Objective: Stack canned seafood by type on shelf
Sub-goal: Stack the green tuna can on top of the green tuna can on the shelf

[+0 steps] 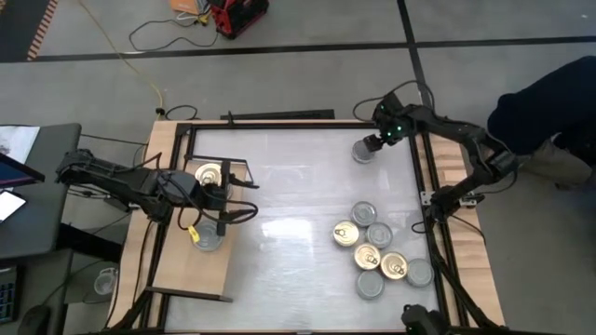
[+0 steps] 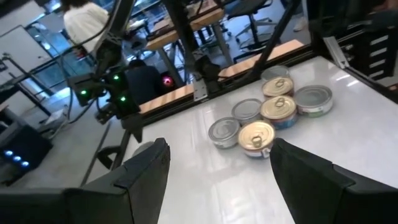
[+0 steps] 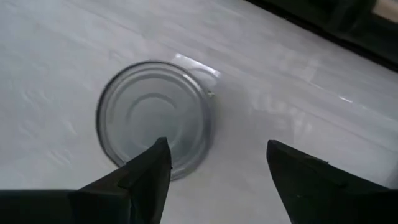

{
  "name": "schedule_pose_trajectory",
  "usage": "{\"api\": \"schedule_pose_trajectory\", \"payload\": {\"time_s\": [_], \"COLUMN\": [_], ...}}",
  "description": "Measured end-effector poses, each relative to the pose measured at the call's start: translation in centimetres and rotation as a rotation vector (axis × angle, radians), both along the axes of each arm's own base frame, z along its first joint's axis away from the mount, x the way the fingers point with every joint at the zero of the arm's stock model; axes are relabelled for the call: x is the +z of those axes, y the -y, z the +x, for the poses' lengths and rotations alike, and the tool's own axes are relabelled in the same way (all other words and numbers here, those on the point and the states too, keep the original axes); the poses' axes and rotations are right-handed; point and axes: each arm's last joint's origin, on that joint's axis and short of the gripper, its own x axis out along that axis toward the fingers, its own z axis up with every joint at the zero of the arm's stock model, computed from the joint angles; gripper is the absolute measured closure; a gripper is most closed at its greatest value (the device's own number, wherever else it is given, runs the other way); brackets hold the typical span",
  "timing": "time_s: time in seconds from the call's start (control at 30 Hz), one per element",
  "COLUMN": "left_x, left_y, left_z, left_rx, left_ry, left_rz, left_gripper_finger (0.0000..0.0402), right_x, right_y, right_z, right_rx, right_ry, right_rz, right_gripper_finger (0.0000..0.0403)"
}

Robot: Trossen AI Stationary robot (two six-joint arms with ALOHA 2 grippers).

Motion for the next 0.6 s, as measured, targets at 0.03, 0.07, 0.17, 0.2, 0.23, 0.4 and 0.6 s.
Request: {"api": "schedule_pose_trajectory", "payload": {"time_s": [0.03, 0.07, 0.17, 0.2, 0.23, 0.4, 0.6], "left_x": [0.0, 0.02, 0.15, 0.2, 0.23, 0.21, 0.2], "left_y": [-0.01, -0.01, -0.01, -0.01, -0.01, -0.01, -0.01], "left_z": [0.0, 0.0, 0.03, 0.03, 0.03, 0.04, 0.02], "left_rx": [0.002, 0.002, -0.001, -0.002, -0.002, -0.003, -0.003], "left_ry": [0.0, 0.002, 0.013, 0.017, 0.02, 0.017, 0.015], "left_rz": [0.002, 0.007, 0.034, 0.041, 0.045, 0.056, 0.055], "left_gripper_finger": [0.0138, 0.0138, 0.0139, 0.0139, 0.0139, 0.0139, 0.0139], "right_x": [-0.16, -0.27, -0.48, -0.56, -0.6, -0.54, -0.49], "right_y": [-0.04, -0.11, -0.17, -0.18, -0.2, -0.07, -0.02], "right_z": [0.01, 0.0, -0.02, -0.03, -0.04, 0.07, 0.17], "right_rx": [-0.002, -0.001, -0.009, -0.008, -0.008, -0.006, 0.001], "right_ry": [0.011, 0.018, 0.026, 0.027, 0.027, 0.042, 0.063], "right_rz": [0.004, 0.013, 0.017, 0.017, 0.019, 0.005, 0.007], "right_gripper_finger": [0.0118, 0.0118, 0.0118, 0.0118, 0.0118, 0.0118, 0.0118]}}
